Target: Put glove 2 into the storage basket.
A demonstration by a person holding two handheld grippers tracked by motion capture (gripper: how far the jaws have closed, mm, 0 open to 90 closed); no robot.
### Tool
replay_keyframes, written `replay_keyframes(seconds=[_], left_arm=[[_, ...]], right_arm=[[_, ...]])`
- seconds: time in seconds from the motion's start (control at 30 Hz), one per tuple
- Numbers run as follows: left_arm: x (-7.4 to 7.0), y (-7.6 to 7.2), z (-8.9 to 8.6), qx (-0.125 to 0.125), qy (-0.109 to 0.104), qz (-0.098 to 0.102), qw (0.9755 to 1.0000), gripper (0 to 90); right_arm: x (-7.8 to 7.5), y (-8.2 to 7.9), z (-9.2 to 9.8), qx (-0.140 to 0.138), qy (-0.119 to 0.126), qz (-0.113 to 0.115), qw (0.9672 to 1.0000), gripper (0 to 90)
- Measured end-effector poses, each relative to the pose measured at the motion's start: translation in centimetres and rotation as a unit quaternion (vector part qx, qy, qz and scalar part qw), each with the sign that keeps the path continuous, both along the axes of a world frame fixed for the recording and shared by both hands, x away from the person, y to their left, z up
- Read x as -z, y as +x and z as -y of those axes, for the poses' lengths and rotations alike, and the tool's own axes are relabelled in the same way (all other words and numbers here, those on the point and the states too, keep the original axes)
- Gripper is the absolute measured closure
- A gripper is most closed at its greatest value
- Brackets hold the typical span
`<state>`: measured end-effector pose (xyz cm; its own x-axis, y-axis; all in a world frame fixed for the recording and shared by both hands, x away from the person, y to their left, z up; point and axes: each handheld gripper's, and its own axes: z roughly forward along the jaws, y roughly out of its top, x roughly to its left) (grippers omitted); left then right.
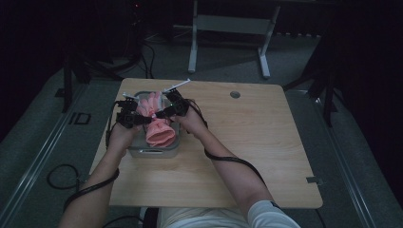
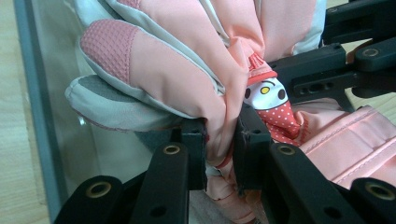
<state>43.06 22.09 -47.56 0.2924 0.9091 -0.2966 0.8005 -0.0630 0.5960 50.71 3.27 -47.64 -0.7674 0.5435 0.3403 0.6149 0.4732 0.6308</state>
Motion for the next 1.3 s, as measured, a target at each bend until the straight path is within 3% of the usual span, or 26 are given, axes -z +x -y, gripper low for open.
replay_keyframes(seconds=[0.27, 0.43, 0.6, 0.73, 0.8, 1.07, 1.3], left_arm=[[0.7, 0.2, 0.3, -0.001, 0.005, -0.008, 1.0000, 74.9], [0.9, 0.3, 0.2, -0.002, 0.005, -0.013, 0.9999, 72.2], [1.3, 0.5, 0.0, -0.011, -0.006, -0.013, 0.9998, 68.0], [1.2, 0.6, 0.1, -0.015, 0.000, -0.012, 0.9998, 62.9], [1.1, 0.6, 0.2, -0.016, 0.011, -0.007, 0.9998, 58.5], [0.8, 0.8, 0.6, -0.012, 0.017, -0.005, 0.9998, 57.2], [0.5, 0.7, 0.7, -0.020, 0.031, 0.003, 0.9993, 47.7]], right_arm=[[0.8, 0.4, 0.3, 0.005, -0.007, -0.019, 0.9998, 54.4], [0.7, 0.4, 0.1, 0.006, -0.031, 0.010, 0.9994, 49.4], [0.6, 0.7, 0.4, 0.018, -0.038, 0.023, 0.9989, 45.5], [0.3, 0.9, 0.6, 0.017, -0.045, 0.038, 0.9981, 43.4], [0.1, 0.7, 0.8, 0.016, -0.042, 0.046, 0.9979, 43.6], [-1.0, 0.6, 1.8, 0.035, -0.044, 0.065, 0.9963, 42.1], [-1.9, -0.1, 2.2, 0.035, -0.037, 0.078, 0.9956, 41.5]])
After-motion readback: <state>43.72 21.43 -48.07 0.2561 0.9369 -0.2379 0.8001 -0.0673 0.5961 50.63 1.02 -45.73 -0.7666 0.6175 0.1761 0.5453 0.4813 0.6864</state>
